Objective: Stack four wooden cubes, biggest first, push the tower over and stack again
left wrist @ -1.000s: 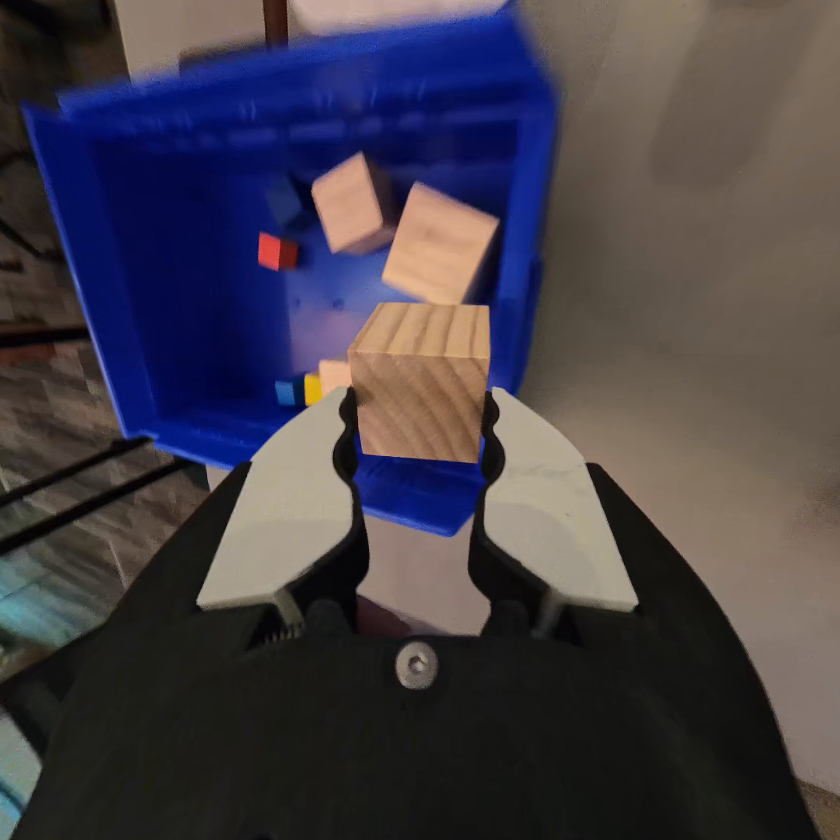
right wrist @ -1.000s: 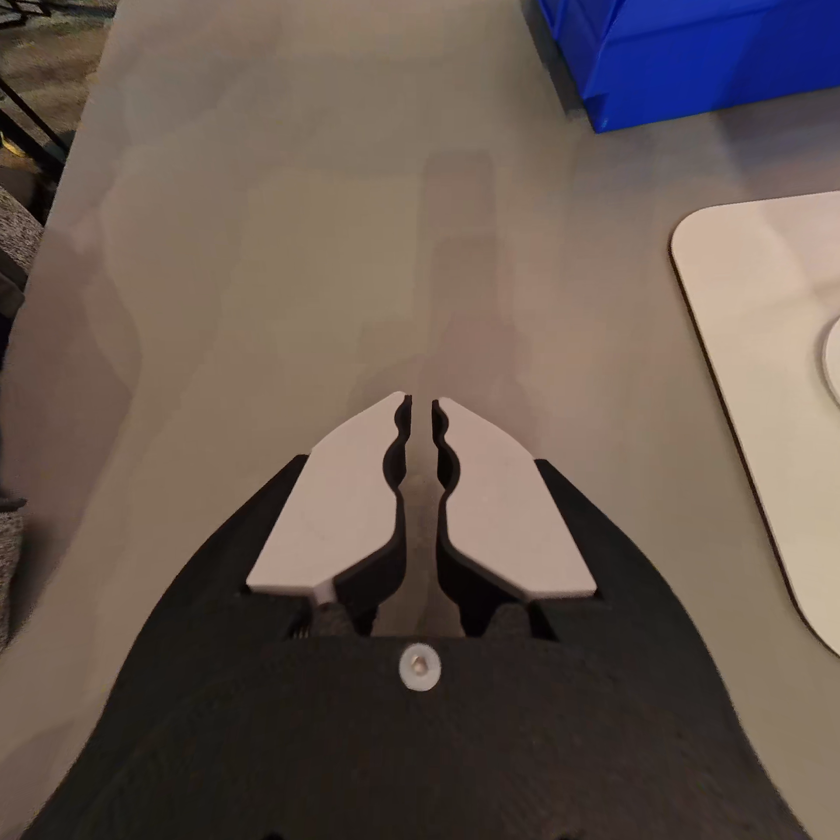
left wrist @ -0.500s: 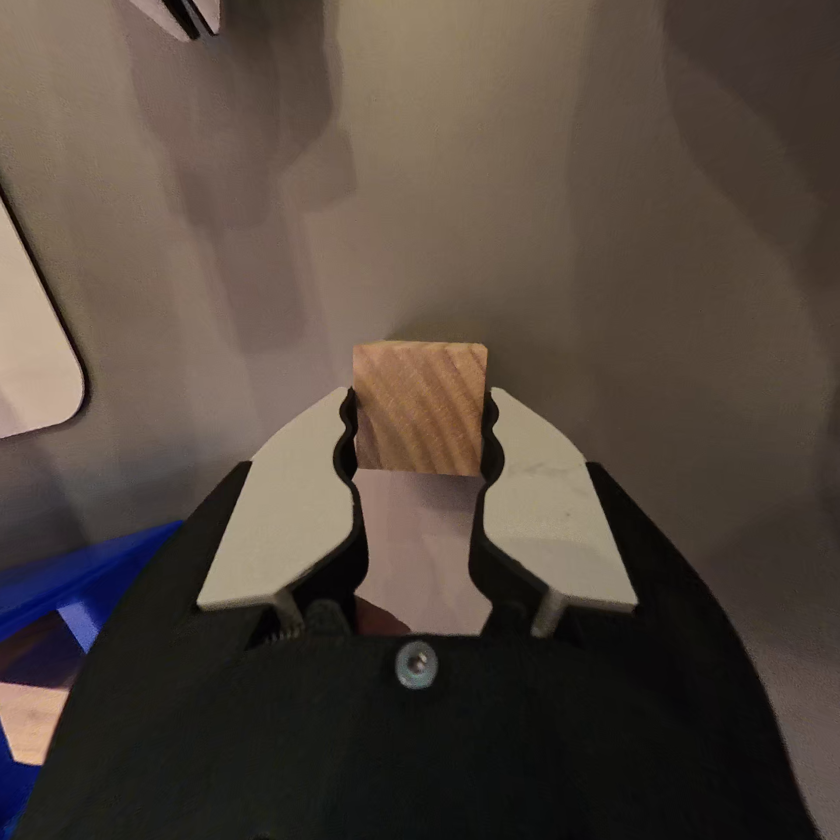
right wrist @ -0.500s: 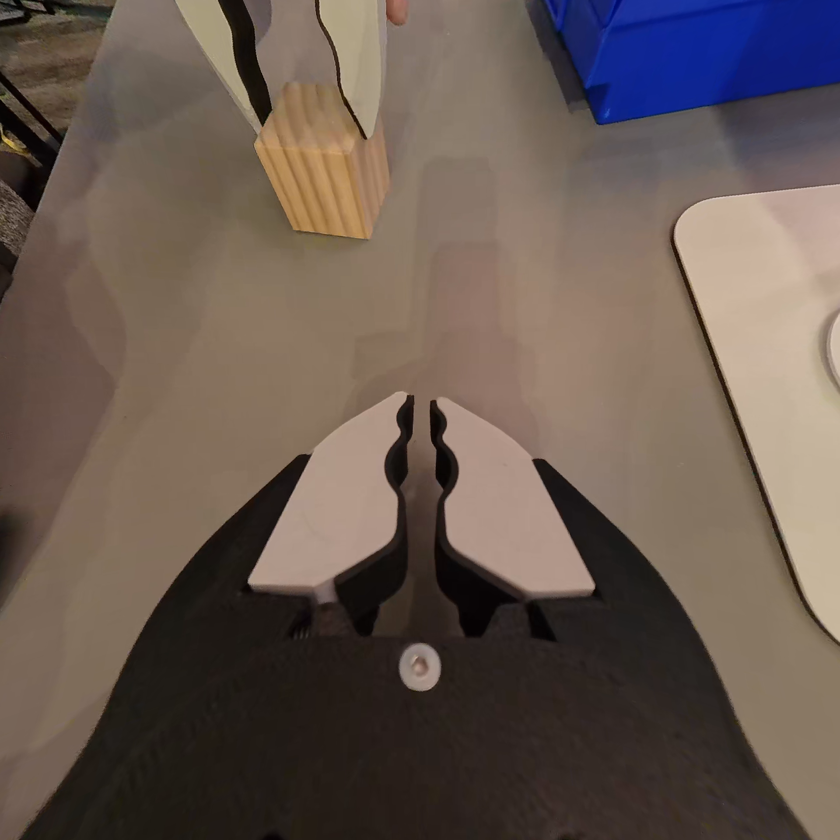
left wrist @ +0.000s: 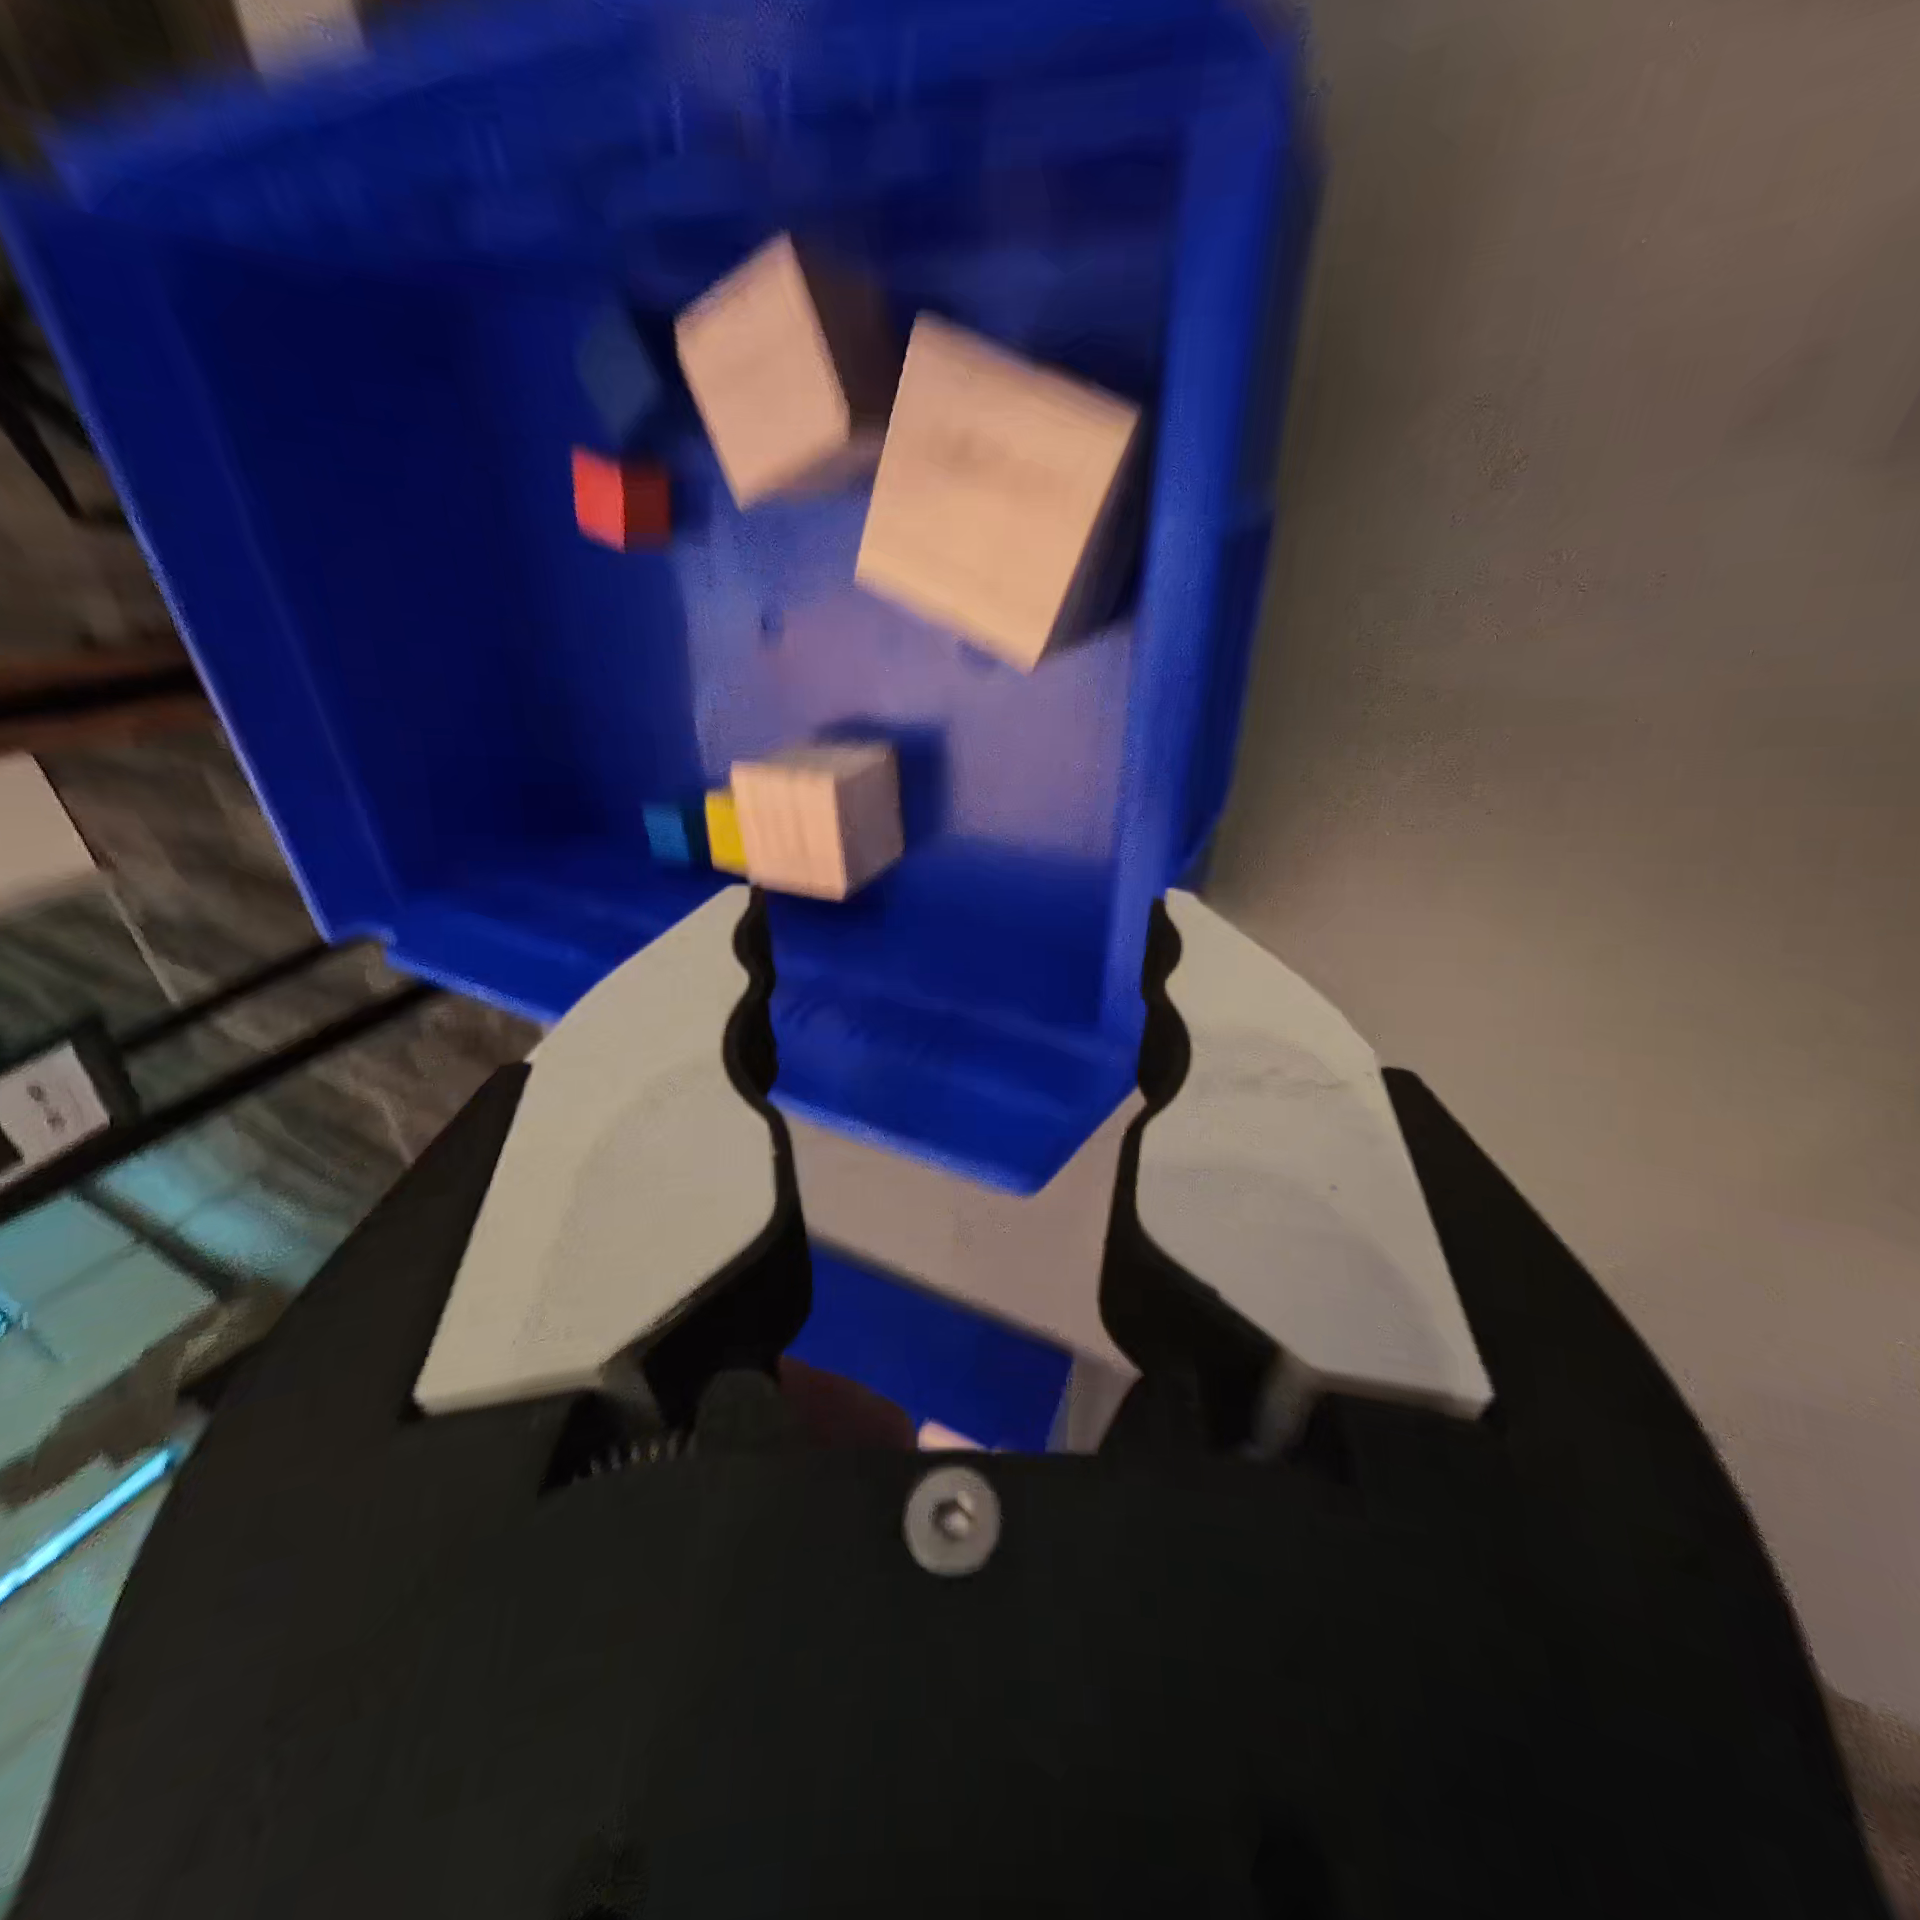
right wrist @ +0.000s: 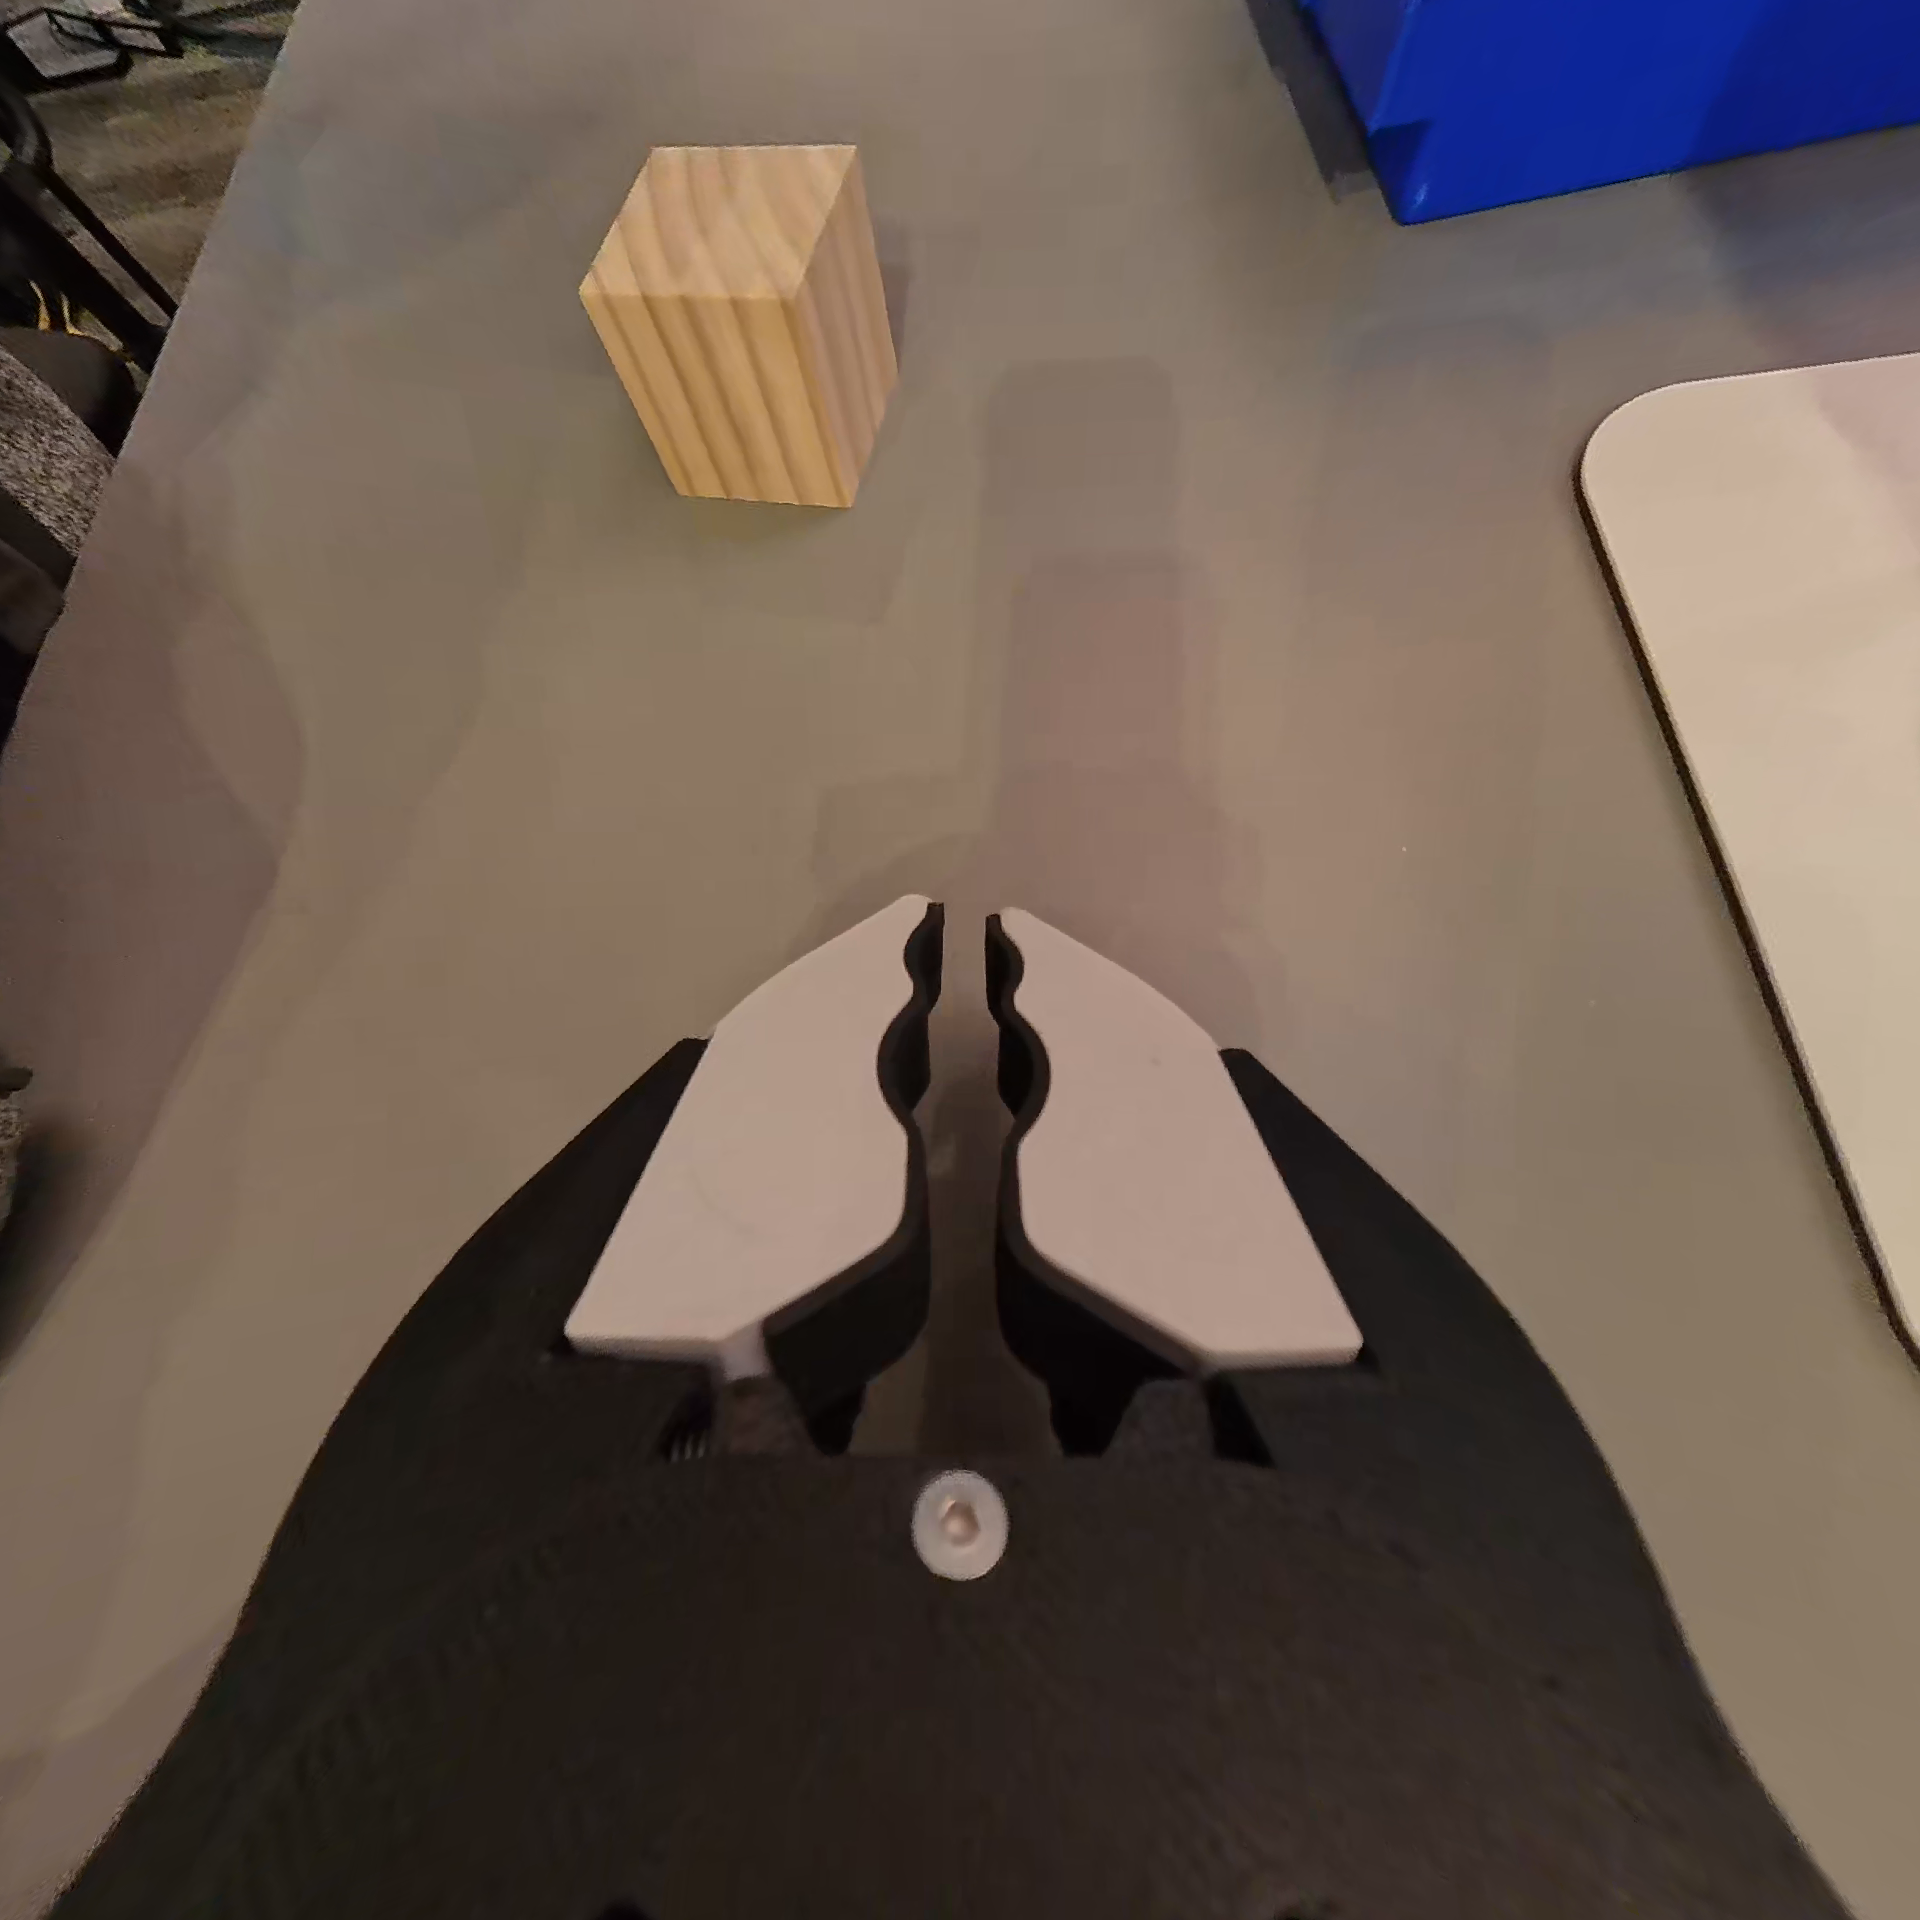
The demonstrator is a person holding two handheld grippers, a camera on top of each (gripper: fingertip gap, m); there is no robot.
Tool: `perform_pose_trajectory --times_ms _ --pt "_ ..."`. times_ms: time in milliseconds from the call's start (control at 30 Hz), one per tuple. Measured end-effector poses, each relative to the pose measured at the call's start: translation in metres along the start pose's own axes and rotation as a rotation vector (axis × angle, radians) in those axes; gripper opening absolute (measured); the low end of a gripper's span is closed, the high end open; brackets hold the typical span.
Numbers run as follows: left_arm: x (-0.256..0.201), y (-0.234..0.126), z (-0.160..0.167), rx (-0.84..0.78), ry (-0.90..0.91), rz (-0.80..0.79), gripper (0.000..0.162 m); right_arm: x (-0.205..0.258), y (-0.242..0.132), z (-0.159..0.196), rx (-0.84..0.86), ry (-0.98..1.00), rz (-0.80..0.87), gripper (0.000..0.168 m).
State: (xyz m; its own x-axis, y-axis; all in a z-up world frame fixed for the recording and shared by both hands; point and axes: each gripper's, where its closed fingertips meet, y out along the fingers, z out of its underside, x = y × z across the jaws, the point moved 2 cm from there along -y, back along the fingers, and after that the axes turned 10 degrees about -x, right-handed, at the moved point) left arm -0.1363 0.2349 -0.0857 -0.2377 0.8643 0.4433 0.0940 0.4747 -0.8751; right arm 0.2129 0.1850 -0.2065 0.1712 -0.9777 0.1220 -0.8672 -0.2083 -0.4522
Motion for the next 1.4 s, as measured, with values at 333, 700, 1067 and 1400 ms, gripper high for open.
perform_pose_trajectory --times_ms 333,700,1067,1400 --pt "0.049 0.100 0.050 0.289 0.102 0.101 0.065 0.000 0.000 0.000 -0.005 0.014 -0.009 0.008" --pt "0.012 0.019 -0.008 0.040 0.054 0.086 0.043 0.001 -0.001 0.001 -0.003 0.012 -0.016 0.008" --pt "-0.136 0.048 -0.111 -0.037 0.274 0.302 0.044 0.003 0.000 0.003 0.013 0.002 -0.012 0.008" --pt "-0.023 0.015 -0.068 -0.086 0.141 0.089 0.063 0.006 -0.002 0.002 0.000 0.009 -0.034 0.008"
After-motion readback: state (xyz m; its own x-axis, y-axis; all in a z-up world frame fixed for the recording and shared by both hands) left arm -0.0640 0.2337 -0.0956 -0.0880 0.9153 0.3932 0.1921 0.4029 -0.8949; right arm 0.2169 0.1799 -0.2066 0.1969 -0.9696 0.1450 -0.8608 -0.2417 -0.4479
